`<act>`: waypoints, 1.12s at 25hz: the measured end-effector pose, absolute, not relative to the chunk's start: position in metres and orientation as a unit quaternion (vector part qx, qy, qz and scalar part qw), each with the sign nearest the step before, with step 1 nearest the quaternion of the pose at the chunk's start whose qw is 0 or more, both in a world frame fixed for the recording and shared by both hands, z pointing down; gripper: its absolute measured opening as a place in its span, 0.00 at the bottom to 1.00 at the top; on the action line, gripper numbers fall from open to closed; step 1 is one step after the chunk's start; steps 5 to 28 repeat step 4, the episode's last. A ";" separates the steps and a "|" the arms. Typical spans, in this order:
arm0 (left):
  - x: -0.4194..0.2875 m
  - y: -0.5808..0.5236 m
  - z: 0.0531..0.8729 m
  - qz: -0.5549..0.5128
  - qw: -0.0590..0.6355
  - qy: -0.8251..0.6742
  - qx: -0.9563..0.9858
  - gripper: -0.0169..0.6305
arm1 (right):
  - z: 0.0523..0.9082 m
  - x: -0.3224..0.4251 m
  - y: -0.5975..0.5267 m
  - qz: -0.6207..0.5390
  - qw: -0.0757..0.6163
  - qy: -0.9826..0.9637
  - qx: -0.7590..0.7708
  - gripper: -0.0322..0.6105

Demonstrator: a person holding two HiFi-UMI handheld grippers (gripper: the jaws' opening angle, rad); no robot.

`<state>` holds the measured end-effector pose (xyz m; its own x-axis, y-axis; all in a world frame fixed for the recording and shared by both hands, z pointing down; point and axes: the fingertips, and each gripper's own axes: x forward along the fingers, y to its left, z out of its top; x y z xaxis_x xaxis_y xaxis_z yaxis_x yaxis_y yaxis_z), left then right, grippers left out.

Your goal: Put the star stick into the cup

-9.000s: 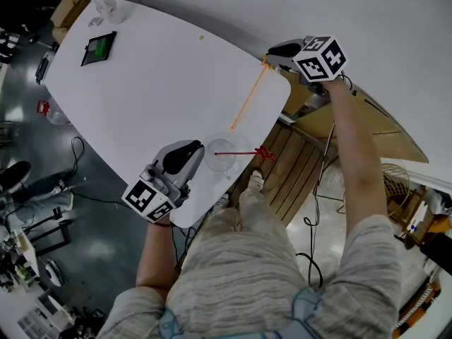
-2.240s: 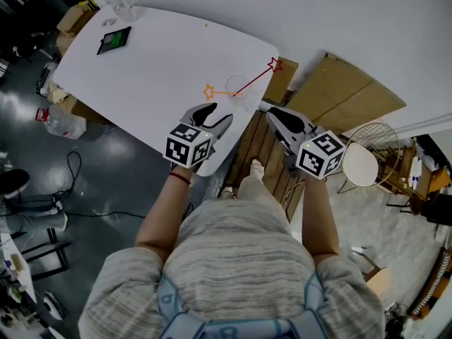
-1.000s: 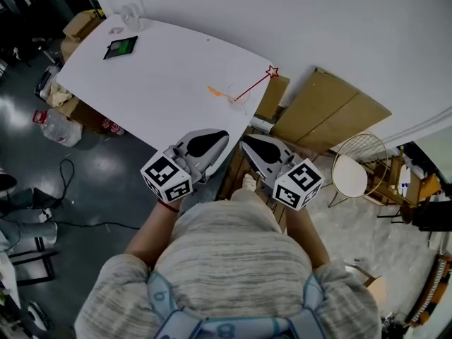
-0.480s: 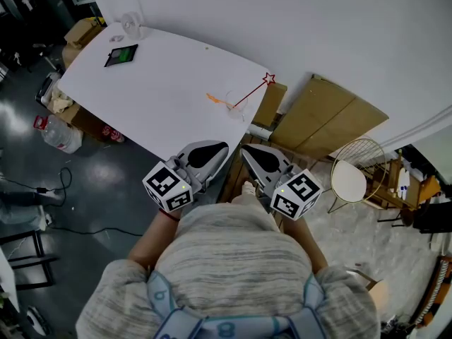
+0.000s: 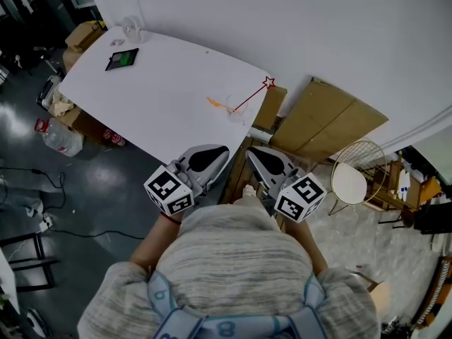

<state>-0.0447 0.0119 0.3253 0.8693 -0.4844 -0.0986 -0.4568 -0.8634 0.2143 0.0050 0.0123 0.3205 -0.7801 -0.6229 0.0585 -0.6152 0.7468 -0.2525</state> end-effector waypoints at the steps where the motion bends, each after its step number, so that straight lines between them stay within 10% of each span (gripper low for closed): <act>1: -0.045 0.012 0.325 -0.074 0.094 -0.246 0.962 0.06 | 0.320 0.004 0.012 -0.130 0.015 0.935 -0.331 0.06; 28: -0.046 0.013 0.324 -0.073 0.094 -0.247 0.962 0.06 | 0.319 0.001 0.013 -0.130 0.014 0.935 -0.329 0.06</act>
